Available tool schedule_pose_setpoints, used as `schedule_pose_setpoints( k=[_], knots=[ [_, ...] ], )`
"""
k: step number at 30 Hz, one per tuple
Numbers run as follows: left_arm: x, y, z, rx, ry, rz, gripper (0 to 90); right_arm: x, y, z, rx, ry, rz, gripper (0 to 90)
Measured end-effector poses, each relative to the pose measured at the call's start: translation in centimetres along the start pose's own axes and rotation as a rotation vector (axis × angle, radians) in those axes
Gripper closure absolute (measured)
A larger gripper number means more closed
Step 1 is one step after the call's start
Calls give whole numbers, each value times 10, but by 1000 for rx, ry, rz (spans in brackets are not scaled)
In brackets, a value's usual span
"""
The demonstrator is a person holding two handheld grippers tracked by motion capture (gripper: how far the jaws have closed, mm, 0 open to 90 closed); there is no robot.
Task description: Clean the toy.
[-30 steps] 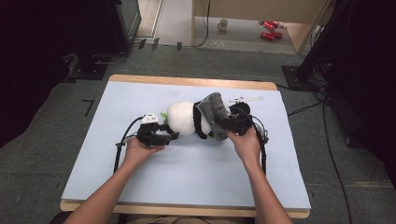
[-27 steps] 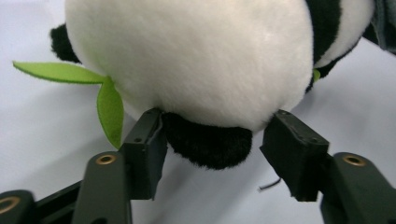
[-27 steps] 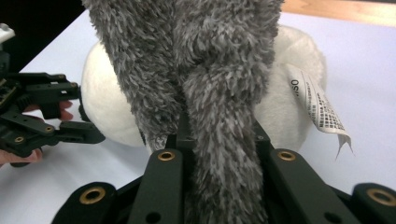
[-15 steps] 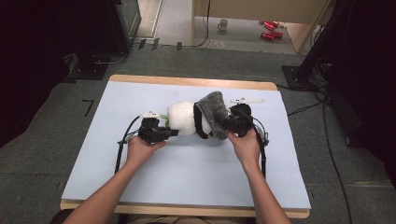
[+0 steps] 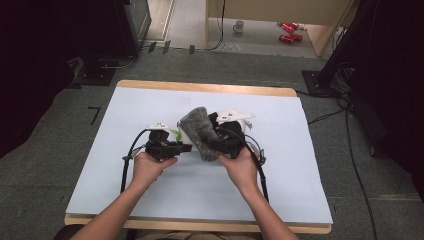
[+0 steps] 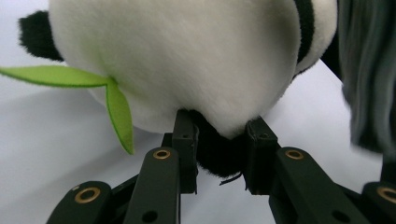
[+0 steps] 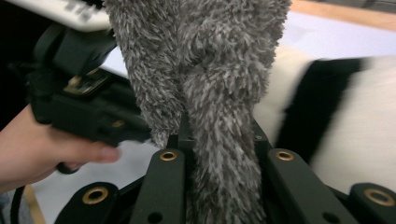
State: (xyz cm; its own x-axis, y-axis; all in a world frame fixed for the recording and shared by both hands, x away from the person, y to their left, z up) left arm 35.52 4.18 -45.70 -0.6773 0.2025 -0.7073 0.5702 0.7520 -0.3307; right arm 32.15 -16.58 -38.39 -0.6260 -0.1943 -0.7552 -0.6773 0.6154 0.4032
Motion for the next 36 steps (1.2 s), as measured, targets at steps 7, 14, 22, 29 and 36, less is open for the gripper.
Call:
schedule_pose_setpoints(
  k=[7, 14, 22, 29, 36],
  knots=[
    [0, -2, 4, -17, 19, -15, 711, 25, -13, 33, 29, 42, -21, 764],
    [0, 0, 5, -28, 16, 3, 713, 26, -19, 30, 78, 53, -58, 763],
    [-2, 8, 4, -27, 7, 8, 715, 26, -43, 11, 125, 55, -6, 773],
    [-2, 12, 5, -18, 17, 4, 715, 20, -50, -4, 131, 29, 19, 775],
    [-3, 15, 6, -15, 22, -6, 715, 17, -62, -24, 142, -13, 61, 775]
  ],
)
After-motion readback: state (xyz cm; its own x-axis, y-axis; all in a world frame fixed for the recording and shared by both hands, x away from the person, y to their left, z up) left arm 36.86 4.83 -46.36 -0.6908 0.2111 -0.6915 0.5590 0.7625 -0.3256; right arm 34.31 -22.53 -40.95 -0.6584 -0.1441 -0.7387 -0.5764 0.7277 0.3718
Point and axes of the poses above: each handheld gripper's, and its own axes: z roughly forward along the jaws, x roughly out of its underside, y roughly to its left, the point moved 2 cm from there along z, roughly forward along the jaws, and after that the axes turned 12 degrees about -x, right-handed, at the moved point
